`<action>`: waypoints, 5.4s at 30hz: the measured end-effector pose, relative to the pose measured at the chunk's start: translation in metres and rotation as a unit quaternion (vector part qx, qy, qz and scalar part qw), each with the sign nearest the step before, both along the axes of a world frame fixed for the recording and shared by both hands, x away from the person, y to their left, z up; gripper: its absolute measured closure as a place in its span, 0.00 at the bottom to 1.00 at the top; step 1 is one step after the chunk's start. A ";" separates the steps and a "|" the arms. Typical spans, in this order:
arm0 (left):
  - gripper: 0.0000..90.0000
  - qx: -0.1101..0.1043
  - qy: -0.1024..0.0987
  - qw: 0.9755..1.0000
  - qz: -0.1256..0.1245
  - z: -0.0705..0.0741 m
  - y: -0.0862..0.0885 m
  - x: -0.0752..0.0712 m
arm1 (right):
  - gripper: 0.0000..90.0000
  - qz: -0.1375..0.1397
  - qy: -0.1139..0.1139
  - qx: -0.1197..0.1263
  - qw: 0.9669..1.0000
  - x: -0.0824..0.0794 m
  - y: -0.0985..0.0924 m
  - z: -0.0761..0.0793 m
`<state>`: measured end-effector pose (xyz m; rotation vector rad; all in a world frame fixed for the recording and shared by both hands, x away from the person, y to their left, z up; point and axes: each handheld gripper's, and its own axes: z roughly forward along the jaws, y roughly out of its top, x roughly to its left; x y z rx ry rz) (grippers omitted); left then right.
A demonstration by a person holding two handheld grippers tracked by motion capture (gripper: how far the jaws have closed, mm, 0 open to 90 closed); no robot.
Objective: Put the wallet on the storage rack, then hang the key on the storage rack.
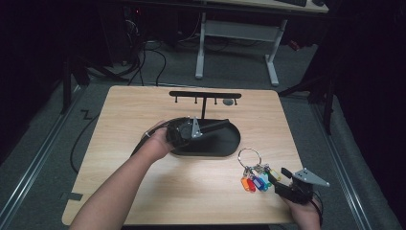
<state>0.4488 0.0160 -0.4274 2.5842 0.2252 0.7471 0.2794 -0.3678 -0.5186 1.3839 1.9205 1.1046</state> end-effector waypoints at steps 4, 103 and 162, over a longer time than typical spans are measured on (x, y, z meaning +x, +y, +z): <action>0.81 0.008 -0.004 1.000 -0.002 -0.002 0.000 0.006 | 0.40 0.003 0.002 0.000 1.000 0.002 0.002 -0.001; 0.45 -0.221 0.141 0.957 0.120 -0.059 0.103 -0.105 | 0.44 0.010 0.017 0.017 1.000 0.012 0.008 0.001; 0.33 -0.286 0.107 0.938 0.163 -0.086 0.155 -0.137 | 0.43 0.126 0.231 -0.147 0.953 0.067 0.078 0.044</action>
